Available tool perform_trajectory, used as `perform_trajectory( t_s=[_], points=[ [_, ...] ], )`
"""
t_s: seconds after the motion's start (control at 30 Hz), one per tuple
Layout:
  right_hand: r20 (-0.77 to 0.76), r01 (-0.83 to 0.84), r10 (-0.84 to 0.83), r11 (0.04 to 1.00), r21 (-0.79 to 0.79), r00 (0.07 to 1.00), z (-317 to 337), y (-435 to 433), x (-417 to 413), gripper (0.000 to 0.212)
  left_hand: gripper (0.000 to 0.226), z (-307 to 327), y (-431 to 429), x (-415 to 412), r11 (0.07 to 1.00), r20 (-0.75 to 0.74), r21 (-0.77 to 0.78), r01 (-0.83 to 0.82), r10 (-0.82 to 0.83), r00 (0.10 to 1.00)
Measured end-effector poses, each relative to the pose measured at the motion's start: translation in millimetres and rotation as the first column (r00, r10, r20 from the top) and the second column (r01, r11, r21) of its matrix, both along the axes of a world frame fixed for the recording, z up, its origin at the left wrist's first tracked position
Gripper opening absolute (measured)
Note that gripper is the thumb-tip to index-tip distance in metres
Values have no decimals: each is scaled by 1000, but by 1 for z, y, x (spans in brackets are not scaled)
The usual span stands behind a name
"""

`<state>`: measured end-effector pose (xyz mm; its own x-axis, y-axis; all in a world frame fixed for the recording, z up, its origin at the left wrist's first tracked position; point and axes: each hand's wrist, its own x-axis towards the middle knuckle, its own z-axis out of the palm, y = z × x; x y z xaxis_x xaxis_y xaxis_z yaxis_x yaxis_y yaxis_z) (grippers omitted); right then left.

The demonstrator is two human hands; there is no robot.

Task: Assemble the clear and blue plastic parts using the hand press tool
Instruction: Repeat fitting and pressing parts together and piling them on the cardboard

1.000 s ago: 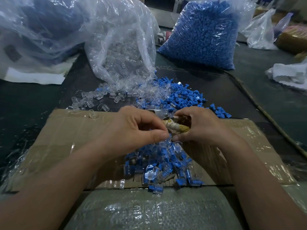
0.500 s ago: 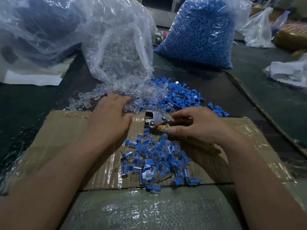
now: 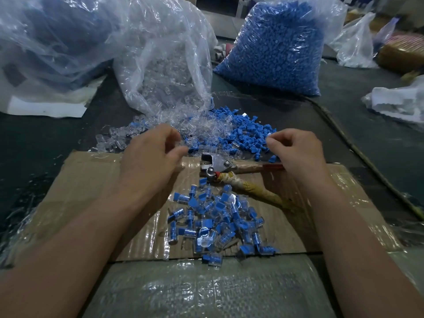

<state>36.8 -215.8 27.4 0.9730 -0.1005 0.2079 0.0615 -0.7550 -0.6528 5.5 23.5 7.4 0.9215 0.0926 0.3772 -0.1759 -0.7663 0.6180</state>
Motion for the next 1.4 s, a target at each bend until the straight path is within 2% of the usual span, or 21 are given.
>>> perform_trajectory(
  t_s=[0.1,0.23,0.43,0.63,0.7,0.8,0.9,0.97,1.1,1.23,1.4],
  points=[
    [-26,53,-53,999,-6,998,-6,-6,7,7,12,7,-3,-6,975,-13,-223,22,-26,1000],
    [-67,15,-24,993,-121,997,-12,-5,11,5,10,12,-7,-11,923,-19,-380,59,-72,997],
    [-132,0,-37,962,-274,990,-14,8,17,26,29,13,-10,-13,887,-51,-453,93,-130,990],
    [-67,-11,-8,960,-280,998,-14,8,16,19,20,15,-11,-15,817,-80,-571,85,-159,984],
    [-3,-3,3,974,-228,1000,-14,6,15,17,17,16,-11,-16,803,-88,-590,89,-173,981],
    [72,-9,10,1000,-6,997,-7,4,10,14,14,18,-12,-16,778,-94,-620,100,-199,975],
    [119,-70,43,970,231,992,1,8,0,22,12,18,-12,-16,736,-110,-671,88,-217,970],
    [129,-141,105,938,316,986,6,17,-8,25,13,19,-13,-17,712,-117,-696,93,-241,964],
    [171,-317,271,869,379,947,10,37,-24,32,12,20,-15,-19,709,-130,-696,109,-274,953],
    [285,-428,334,813,395,898,9,56,-36,30,12,20,-19,-21,738,-126,-665,115,-262,957],
    [369,-469,354,832,295,859,5,68,-41,28,13,18,-20,-21,763,-119,-630,143,-277,954]
  ],
)
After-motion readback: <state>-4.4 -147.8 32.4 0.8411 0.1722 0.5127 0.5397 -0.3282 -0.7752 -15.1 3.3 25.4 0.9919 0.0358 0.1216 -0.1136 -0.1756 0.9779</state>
